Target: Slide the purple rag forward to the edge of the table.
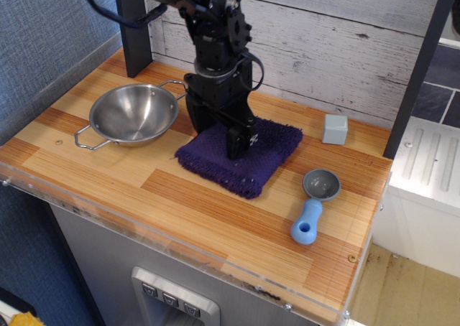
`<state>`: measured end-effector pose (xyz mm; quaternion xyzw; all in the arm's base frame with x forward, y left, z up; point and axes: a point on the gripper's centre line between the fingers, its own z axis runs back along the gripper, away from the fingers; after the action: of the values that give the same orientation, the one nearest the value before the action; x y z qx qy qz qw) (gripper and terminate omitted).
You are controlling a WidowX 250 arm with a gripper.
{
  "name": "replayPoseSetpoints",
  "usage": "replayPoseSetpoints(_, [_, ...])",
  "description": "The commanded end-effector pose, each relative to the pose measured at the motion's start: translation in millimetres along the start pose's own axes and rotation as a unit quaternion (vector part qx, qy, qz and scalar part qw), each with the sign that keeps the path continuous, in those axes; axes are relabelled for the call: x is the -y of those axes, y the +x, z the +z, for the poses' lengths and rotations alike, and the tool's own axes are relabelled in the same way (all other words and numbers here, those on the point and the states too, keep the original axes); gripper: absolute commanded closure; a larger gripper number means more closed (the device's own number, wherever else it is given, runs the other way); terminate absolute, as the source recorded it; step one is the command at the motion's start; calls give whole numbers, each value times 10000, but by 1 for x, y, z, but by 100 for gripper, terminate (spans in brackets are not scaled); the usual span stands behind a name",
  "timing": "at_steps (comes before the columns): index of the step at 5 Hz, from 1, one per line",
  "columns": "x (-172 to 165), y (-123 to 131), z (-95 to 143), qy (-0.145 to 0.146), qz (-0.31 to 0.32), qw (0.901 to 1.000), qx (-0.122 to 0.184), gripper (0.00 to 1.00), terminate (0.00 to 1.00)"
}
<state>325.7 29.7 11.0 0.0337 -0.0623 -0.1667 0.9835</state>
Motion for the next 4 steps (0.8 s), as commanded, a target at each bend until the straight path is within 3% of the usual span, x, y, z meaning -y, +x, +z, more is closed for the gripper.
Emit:
replayPoseSetpoints(1, [2, -52, 2, 29, 254, 9995, -206, 0, 0])
replayPoseSetpoints(2, [4, -74, 7, 158, 308, 9990, -288, 0, 0])
replayPoseSetpoints(3, [6, -83, 9, 173, 252, 9990, -339, 0, 0])
replayPoseSetpoints(4, [6, -80, 20, 223, 225, 9993, -192, 0, 0])
